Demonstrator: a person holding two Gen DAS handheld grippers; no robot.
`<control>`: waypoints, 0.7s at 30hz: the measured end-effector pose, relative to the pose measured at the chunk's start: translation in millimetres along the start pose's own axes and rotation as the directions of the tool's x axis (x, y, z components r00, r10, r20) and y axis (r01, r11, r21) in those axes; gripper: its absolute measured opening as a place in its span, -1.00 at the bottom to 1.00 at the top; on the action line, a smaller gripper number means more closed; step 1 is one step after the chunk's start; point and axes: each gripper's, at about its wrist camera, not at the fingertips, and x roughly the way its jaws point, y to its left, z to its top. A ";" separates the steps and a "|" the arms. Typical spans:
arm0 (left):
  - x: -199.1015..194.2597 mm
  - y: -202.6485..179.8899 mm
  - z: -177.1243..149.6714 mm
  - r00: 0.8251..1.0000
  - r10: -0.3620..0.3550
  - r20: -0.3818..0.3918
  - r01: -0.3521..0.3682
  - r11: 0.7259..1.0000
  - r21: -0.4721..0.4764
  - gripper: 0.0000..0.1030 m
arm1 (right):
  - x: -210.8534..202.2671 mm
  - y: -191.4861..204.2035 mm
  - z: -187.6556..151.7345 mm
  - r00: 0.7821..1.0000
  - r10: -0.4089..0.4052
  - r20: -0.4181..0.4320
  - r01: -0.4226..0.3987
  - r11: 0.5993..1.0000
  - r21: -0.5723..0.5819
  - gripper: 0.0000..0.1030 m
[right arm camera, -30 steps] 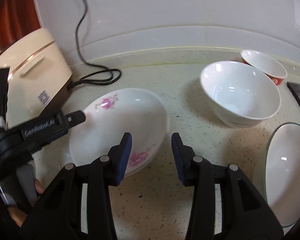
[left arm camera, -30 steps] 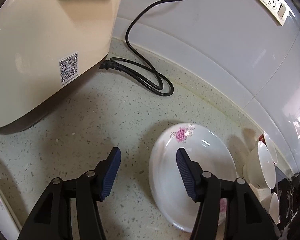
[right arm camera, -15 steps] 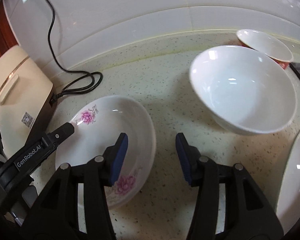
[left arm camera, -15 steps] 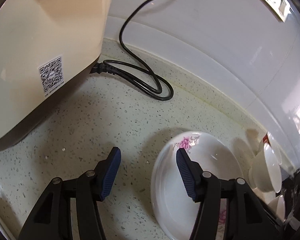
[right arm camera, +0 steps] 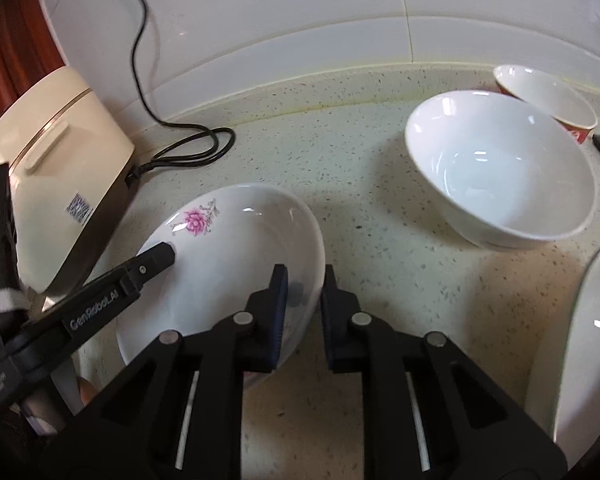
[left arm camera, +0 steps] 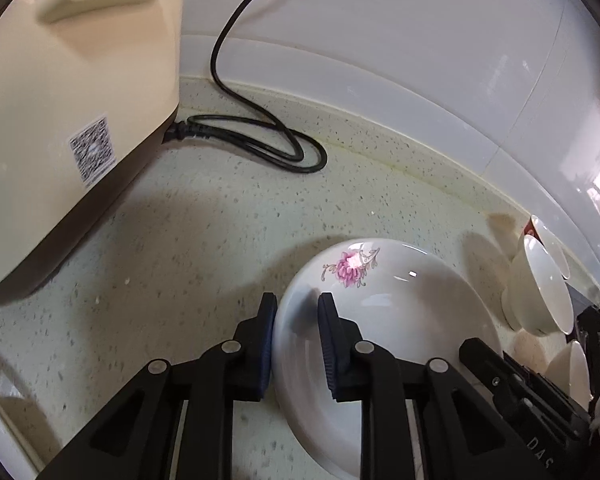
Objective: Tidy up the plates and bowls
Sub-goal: 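Lift the rose-print plate with both grippers and carry it to the plate stack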
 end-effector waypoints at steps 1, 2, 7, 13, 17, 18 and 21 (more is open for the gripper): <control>-1.7 2.3 -2.0 1.000 -0.006 -0.006 0.006 1.000 -0.010 -0.58 | -5.4 -0.4 -3.6 1.000 0.004 -0.002 -0.004 1.000 -0.006 -0.62; -0.5 3.4 -3.2 1.000 -0.011 -0.008 0.010 1.000 -0.017 -0.56 | -7.6 0.2 -6.3 1.000 0.009 -0.003 -0.009 1.000 -0.013 -0.62; -4.0 0.6 -4.8 1.000 -0.001 0.005 0.001 1.000 0.004 -0.55 | -15.8 -6.0 -14.6 0.999 0.040 -0.010 -0.040 0.999 -0.001 -0.62; -4.6 1.4 -3.1 1.000 0.010 0.017 -0.010 1.000 0.020 -0.54 | -7.5 -18.9 -11.9 0.994 0.099 -0.043 -0.096 0.993 0.064 -0.62; -7.5 2.2 -4.9 0.999 0.031 0.030 -0.031 0.999 0.011 -0.54 | -8.5 -15.0 -12.8 0.994 0.100 -0.047 -0.098 0.994 0.037 -0.62; -9.5 2.2 -6.1 0.999 0.036 0.035 -0.036 0.999 0.012 -0.54 | -8.8 -12.8 -13.4 0.994 0.095 -0.045 -0.094 0.995 0.025 -0.62; -16.2 1.1 -9.5 0.997 0.052 0.059 -0.053 0.998 0.017 -0.54 | -9.5 -8.8 -14.4 0.995 0.094 -0.043 -0.093 0.996 0.006 -0.62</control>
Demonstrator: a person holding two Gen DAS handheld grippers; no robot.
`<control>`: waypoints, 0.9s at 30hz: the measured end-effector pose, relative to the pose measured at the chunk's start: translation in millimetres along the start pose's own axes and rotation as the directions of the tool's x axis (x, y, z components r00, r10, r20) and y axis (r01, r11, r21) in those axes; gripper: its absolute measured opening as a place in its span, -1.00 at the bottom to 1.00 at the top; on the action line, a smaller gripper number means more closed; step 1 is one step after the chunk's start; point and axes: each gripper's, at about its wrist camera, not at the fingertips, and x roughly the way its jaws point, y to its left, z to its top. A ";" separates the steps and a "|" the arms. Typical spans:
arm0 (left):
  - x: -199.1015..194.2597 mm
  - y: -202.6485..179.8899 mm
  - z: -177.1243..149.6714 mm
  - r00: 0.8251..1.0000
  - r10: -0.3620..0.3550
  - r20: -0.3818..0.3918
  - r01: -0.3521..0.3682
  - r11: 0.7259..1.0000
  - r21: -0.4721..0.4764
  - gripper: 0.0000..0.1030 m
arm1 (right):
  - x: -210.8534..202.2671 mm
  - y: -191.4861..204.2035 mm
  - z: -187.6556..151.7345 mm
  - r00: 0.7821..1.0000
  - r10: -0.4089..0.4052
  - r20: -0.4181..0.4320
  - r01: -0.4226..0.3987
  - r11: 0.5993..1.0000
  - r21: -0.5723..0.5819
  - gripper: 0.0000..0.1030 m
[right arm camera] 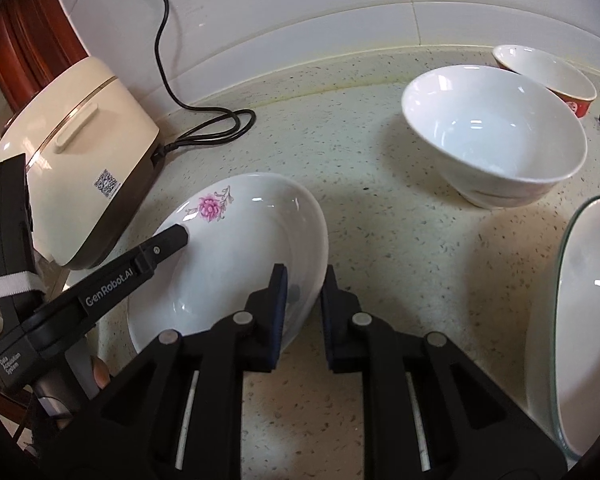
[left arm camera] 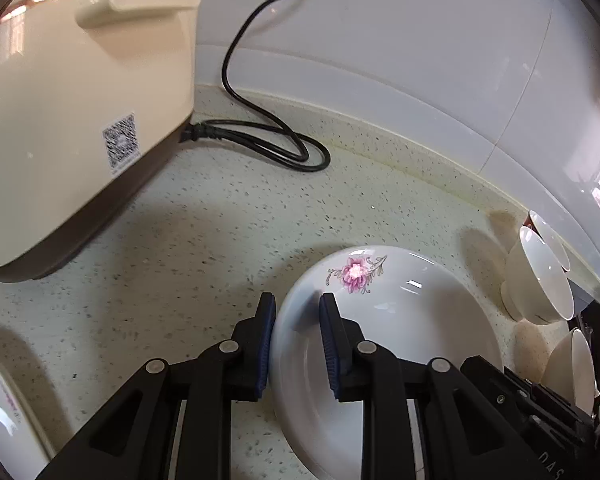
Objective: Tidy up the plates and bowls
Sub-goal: 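Lift the rose-print plate with both grippers and carry it to the plate stack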
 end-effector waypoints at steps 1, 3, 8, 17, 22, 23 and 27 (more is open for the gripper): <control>-2.1 -1.0 -1.0 1.000 0.006 0.007 -0.006 1.000 0.005 -0.54 | -0.7 0.3 -0.2 1.000 0.009 0.000 -0.009 1.000 0.002 -0.62; -10.2 -1.7 -3.7 0.999 0.017 0.031 -0.018 1.000 0.012 -0.54 | -1.4 0.6 0.0 1.000 0.016 0.002 -0.016 1.000 -0.002 -0.62; -23.6 -0.2 -5.6 0.997 0.010 0.079 -0.010 1.000 -0.004 -0.54 | -11.3 3.5 0.0 0.998 0.057 0.038 -0.057 0.998 -0.004 -0.62; -41.8 4.3 -7.3 0.990 0.003 0.142 0.002 1.000 -0.031 -0.54 | -16.9 8.9 -0.1 0.992 0.113 0.049 -0.113 0.994 -0.005 -0.62; -57.4 8.3 -8.9 0.981 0.003 0.196 0.003 1.000 -0.031 -0.54 | -24.0 12.2 -0.7 0.984 0.159 0.075 -0.158 0.987 -0.022 -0.62; -60.2 10.1 -9.7 0.979 0.001 0.203 0.006 0.999 -0.035 -0.54 | -24.4 13.6 -1.0 0.984 0.163 0.077 -0.162 0.986 -0.025 -0.62; -72.6 20.4 -13.3 0.972 -0.012 0.234 0.027 0.998 -0.063 -0.54 | -27.8 20.6 -3.1 0.978 0.189 0.093 -0.185 0.981 -0.054 -0.62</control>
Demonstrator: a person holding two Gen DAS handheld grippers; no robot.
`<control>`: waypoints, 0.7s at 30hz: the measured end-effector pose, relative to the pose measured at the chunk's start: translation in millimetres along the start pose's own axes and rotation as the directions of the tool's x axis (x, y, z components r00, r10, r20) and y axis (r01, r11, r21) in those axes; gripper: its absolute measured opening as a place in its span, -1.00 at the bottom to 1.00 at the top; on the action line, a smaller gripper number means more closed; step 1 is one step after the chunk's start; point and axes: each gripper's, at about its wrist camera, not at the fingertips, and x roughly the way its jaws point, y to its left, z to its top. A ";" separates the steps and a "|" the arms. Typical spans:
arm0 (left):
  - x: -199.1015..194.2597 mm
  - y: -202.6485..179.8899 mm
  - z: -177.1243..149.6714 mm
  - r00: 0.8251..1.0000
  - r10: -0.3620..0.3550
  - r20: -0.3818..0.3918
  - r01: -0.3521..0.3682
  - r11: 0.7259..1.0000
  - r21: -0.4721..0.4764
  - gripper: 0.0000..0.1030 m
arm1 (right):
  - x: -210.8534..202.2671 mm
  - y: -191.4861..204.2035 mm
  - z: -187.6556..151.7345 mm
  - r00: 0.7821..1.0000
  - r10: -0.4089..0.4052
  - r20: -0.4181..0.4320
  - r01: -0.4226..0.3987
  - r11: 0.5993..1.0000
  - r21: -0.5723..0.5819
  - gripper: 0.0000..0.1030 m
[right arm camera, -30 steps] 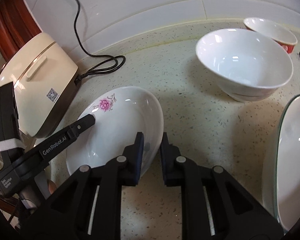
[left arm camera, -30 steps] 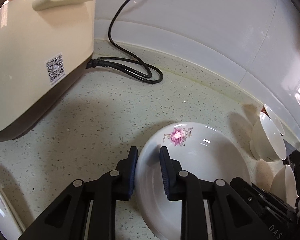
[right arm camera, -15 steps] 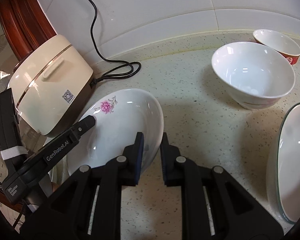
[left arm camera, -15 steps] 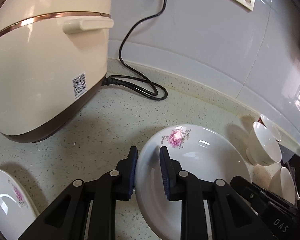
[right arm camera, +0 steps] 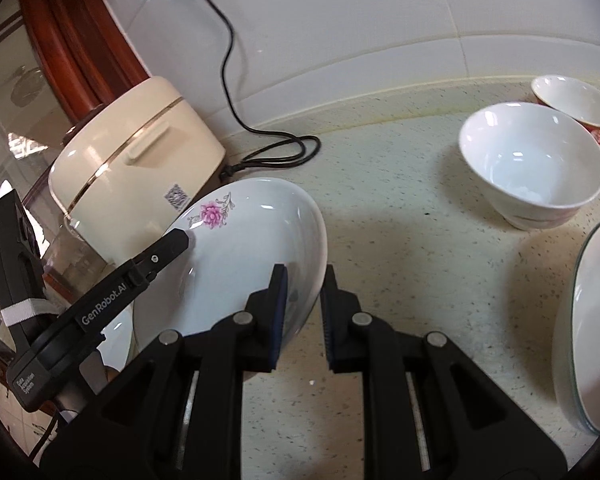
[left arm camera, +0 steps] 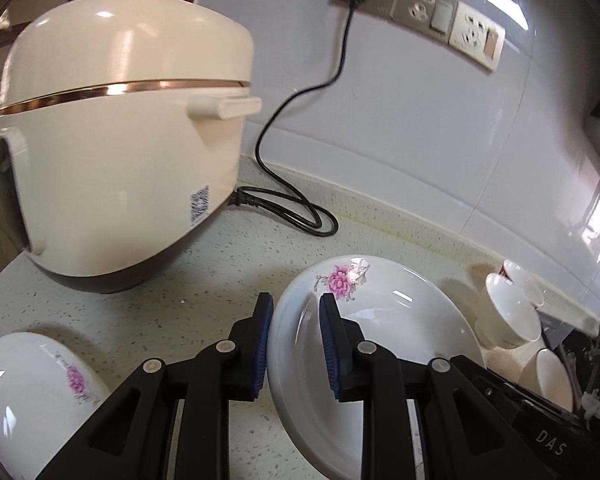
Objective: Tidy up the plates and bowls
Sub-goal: 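Lift the rose-print plate with both grippers and carry it to the plate stack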
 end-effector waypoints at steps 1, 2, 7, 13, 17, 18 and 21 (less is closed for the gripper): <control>-3.4 1.5 0.7 1.000 -0.001 0.011 0.001 1.000 -0.004 -0.54 | -0.8 2.8 -0.6 1.000 0.008 0.007 -0.008 1.000 -0.011 -0.62; -7.3 3.7 1.2 1.000 0.000 0.027 0.000 1.000 -0.008 -0.54 | -1.4 6.3 -0.7 1.000 0.016 0.013 -0.016 1.000 -0.022 -0.62; -24.3 11.7 1.3 0.996 0.015 0.087 -0.013 1.000 -0.027 -0.42 | -3.5 23.4 -5.1 0.999 0.048 0.024 -0.046 0.997 -0.068 -0.62; -42.6 20.9 -0.7 0.994 0.019 0.112 -0.014 0.999 -0.041 -0.40 | -0.8 34.9 -7.8 0.997 0.083 0.010 -0.082 0.992 -0.094 -0.62; -56.0 27.5 -3.3 0.994 0.018 0.108 -0.015 0.999 -0.028 -0.40 | -4.7 42.5 -11.3 0.995 0.100 0.022 -0.097 0.989 -0.110 -0.62; -58.4 29.6 -4.0 0.994 0.018 0.105 -0.015 1.000 -0.025 -0.40 | -6.6 44.1 -11.8 0.994 0.109 0.030 -0.105 0.989 -0.108 -0.62; -69.8 41.7 -6.5 0.995 0.015 0.099 -0.012 0.999 -0.032 -0.40 | -10.6 51.6 -13.0 0.988 0.144 0.052 -0.138 0.986 -0.093 -0.62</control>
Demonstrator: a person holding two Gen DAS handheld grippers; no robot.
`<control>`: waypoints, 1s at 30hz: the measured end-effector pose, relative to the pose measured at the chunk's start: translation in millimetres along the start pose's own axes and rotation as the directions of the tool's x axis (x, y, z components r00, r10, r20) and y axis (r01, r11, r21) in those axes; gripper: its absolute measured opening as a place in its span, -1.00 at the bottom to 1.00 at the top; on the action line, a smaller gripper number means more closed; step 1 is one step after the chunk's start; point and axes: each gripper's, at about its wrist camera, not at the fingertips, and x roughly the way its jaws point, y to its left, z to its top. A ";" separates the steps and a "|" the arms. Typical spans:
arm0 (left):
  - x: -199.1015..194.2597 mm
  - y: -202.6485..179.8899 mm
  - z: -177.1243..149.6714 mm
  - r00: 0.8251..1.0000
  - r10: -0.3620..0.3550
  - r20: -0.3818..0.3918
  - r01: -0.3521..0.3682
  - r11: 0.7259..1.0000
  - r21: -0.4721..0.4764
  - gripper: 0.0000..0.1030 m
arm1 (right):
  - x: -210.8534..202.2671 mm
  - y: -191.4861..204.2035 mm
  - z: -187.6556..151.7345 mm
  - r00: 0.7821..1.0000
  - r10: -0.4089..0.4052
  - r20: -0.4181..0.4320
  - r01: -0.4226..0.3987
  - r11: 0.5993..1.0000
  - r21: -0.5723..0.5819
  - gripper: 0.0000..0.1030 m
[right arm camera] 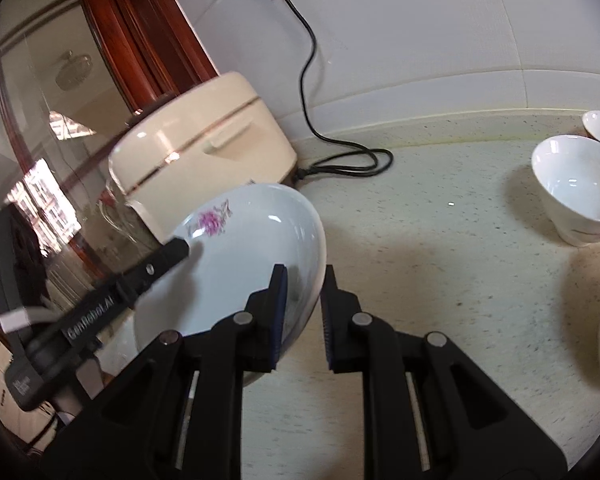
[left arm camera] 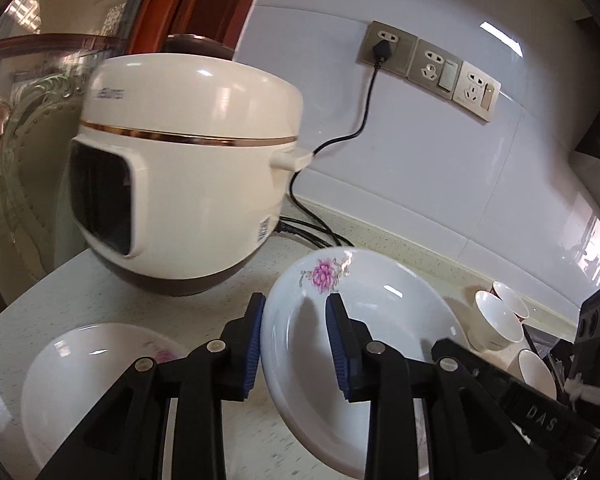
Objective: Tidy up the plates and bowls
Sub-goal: 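Lift the rose-print plate with both grippers and carry it to the plate stack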
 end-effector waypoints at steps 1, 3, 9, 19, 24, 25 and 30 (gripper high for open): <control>-4.7 4.9 0.2 1.000 0.003 -0.001 -0.003 1.000 -0.001 -0.40 | -0.5 4.8 -0.8 1.000 0.009 0.004 -0.009 1.000 -0.006 -0.62; -11.7 12.4 -0.1 1.000 0.014 0.000 -0.014 1.000 0.001 -0.40 | -0.4 16.3 -1.8 1.000 0.014 0.015 -0.014 1.000 -0.024 -0.62; -30.3 43.6 2.2 0.999 0.055 0.000 -0.055 0.998 -0.031 -0.40 | 10.5 48.8 -4.0 0.997 0.068 0.024 -0.067 0.996 -0.050 -0.62; -50.6 70.5 -3.0 0.994 0.112 -0.012 -0.113 0.993 -0.020 -0.40 | 24.8 84.2 -11.9 0.993 0.119 0.010 -0.117 0.987 -0.114 -0.61; -58.7 80.5 -6.4 0.990 0.141 -0.012 -0.141 0.990 -0.014 -0.40 | 34.9 92.6 -20.3 0.991 0.127 -0.032 -0.130 0.982 -0.135 -0.61; -59.9 84.1 -7.0 0.988 0.152 -0.016 -0.152 0.988 -0.012 -0.40 | 37.1 96.6 -22.6 0.991 0.128 -0.040 -0.133 0.980 -0.147 -0.61; -59.8 98.7 -9.7 0.983 0.179 -0.032 -0.180 0.983 -0.028 -0.40 | 43.8 111.7 -29.2 0.990 0.127 -0.063 -0.136 0.974 -0.179 -0.61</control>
